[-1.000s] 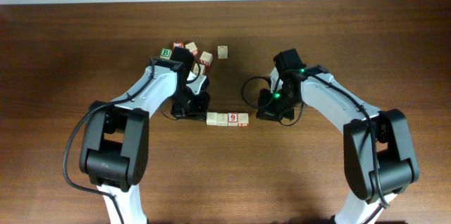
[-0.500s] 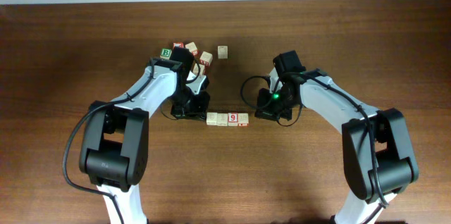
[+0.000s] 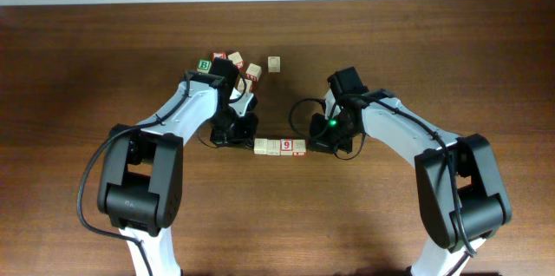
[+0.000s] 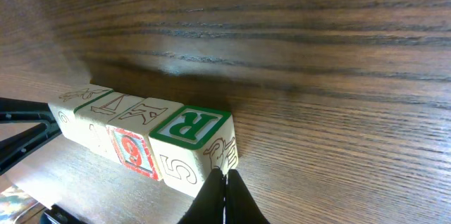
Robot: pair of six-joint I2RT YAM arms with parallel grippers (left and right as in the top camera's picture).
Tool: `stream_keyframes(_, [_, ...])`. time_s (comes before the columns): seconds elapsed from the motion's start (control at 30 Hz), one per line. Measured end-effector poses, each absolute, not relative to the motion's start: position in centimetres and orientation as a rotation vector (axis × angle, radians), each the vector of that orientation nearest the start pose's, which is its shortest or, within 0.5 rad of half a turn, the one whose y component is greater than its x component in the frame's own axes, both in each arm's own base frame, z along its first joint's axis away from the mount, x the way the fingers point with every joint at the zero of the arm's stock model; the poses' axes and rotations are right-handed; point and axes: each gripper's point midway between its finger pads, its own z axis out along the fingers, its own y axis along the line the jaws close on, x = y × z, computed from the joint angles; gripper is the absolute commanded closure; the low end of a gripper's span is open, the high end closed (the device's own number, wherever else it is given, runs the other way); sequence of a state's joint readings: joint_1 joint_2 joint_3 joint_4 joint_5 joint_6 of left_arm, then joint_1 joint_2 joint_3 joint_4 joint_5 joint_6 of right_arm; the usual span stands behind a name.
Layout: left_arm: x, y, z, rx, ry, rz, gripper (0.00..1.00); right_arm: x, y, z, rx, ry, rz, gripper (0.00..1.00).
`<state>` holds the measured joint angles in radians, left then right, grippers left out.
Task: Rotate 4 blocks
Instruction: 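Squeeze the block row between both grippers from its ends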
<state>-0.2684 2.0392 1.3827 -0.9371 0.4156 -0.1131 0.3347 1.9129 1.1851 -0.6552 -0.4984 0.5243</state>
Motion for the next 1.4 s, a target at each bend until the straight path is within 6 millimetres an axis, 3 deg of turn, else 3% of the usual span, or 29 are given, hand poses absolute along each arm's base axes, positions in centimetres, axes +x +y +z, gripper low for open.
stream_keyframes(0.33, [33.3, -16.4, 1.6, 0.238, 3.167, -0.651, 1.00, 32.4, 20.1, 1.2, 0.227, 3.087, 0.831, 0.96])
stream_keyframes(0.97, [33.4, -15.9, 1.4, 0.236, 3.171, -0.607, 1.00, 32.3, 21.1, 1.7, 0.070, 3.050, 0.932, 0.96])
stream_keyframes(1.4, [33.8, -14.8, 1.1, 0.211, 3.176, -0.539, 1.00, 32.8, 22.7, 4.4, -0.019, 3.046, 0.952, 0.96])
